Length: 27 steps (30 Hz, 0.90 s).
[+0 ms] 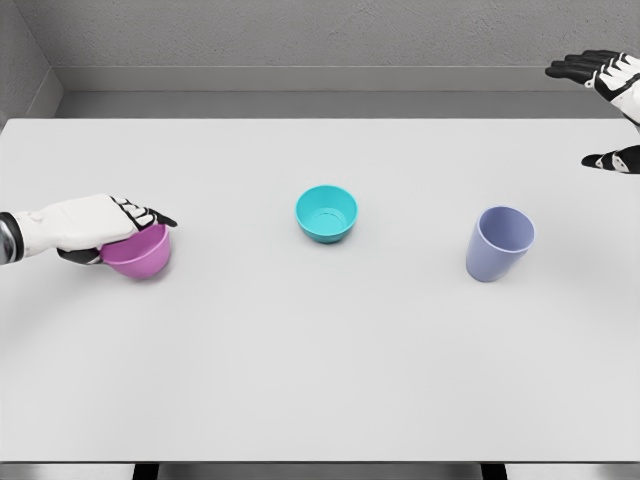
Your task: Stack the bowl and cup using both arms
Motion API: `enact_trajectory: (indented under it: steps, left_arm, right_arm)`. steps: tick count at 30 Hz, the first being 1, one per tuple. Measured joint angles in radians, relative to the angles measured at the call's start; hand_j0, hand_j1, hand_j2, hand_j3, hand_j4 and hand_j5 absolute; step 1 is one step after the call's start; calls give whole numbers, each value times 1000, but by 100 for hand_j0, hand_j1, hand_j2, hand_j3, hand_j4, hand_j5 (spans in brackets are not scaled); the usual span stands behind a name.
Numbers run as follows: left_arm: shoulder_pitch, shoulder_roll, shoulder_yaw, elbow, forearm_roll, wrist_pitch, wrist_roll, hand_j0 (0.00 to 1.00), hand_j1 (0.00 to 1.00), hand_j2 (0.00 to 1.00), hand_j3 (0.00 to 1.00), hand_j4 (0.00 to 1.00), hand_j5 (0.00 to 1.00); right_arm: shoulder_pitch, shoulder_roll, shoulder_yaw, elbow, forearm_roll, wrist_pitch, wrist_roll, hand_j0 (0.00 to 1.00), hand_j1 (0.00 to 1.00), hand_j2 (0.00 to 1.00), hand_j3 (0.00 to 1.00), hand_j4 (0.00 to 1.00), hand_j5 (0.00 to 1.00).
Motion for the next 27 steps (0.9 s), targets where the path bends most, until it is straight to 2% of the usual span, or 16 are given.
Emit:
enact_trajectory:
  steps: [8,15,27]
  left_arm:
    - [-15,-75,21,3,10,0,2,67,67,67,67,67,67]
    - [-74,-175,54,2,9,0,0,68,68,68,68,68,68]
    - [-161,-375,57,34,-42,-1,-6,68,68,68,68,68,68]
  right_arm:
    - [0,1,-1,-1,1,0,0,100,100,100,100,100,100]
    - [-2,2,-3,-2,1,0,0,100,100,100,100,100,100]
    - [-2,3,-3,0,1,0,0,100,100,100,100,100,100]
